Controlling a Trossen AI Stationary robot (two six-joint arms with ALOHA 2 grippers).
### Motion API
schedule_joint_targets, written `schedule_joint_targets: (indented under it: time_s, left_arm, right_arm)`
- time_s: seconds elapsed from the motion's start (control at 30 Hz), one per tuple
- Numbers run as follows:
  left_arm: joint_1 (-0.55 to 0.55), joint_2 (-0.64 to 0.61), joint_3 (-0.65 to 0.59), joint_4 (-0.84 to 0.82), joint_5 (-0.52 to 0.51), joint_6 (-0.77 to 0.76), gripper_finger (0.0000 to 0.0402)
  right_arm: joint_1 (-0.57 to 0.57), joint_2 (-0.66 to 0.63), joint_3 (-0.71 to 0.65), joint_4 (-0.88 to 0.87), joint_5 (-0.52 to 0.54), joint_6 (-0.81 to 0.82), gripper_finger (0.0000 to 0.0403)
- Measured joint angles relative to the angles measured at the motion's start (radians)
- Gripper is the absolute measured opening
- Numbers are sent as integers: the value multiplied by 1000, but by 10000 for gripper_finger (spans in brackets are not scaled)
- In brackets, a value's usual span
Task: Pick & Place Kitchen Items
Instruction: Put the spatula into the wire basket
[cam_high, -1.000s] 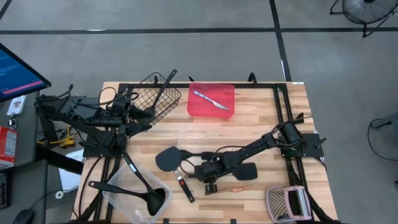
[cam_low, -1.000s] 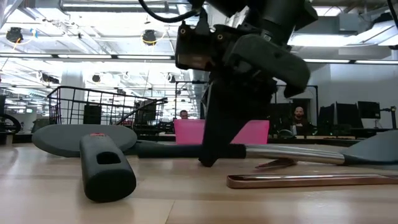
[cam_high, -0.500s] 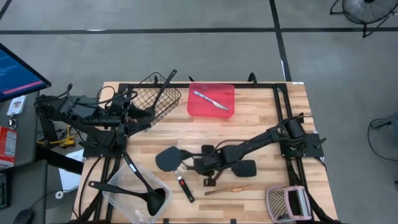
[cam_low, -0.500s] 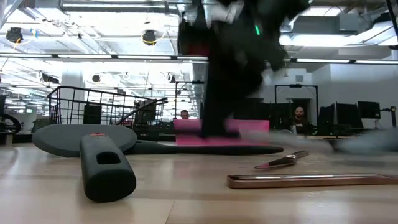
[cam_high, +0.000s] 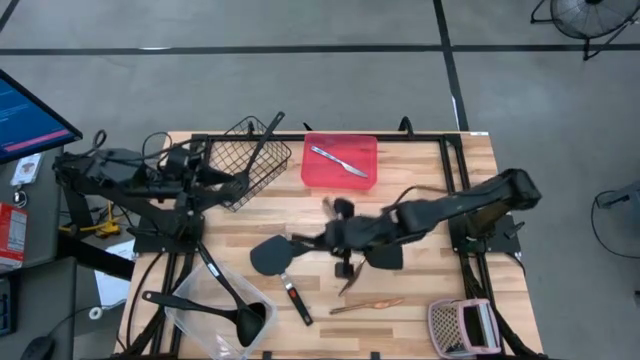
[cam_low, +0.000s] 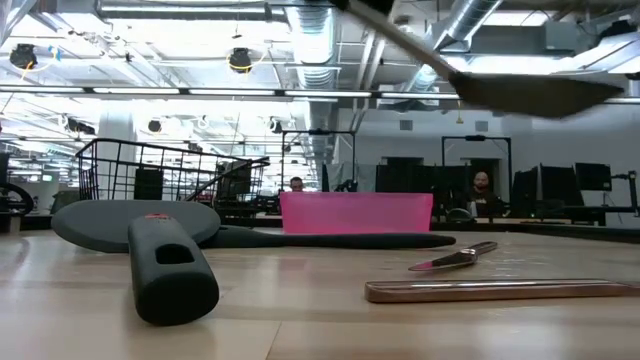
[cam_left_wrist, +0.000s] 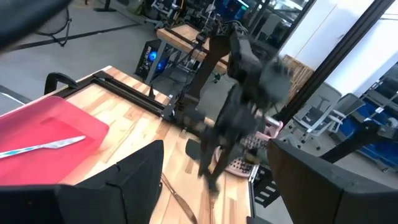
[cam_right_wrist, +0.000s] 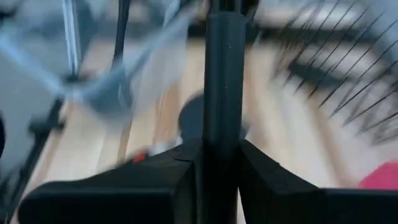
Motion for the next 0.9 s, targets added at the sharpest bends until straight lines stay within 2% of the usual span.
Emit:
schedule_joint_targets:
  time_s: [0.27, 0.57, 0.7, 0.8, 0.9]
  left_arm:
    - [0, -20, 0, 0, 0, 56, 271]
    - [0, 0, 0, 0, -16, 91, 271]
    - [0, 27, 0, 14, -16, 142, 271]
    - [0, 63, 0, 74, -1, 193, 271]
    - [0, 105, 0, 161, 67, 271, 271]
  right_arm:
    - [0, -156, 0, 282, 146, -92, 62]
    - [9, -191, 1, 708, 139, -282, 62]
    - [-3, -167, 3, 834, 44, -304, 62]
    - [-12, -150, 0, 895, -100, -272, 62]
    - [-25, -144, 2, 943, -255, -200, 63]
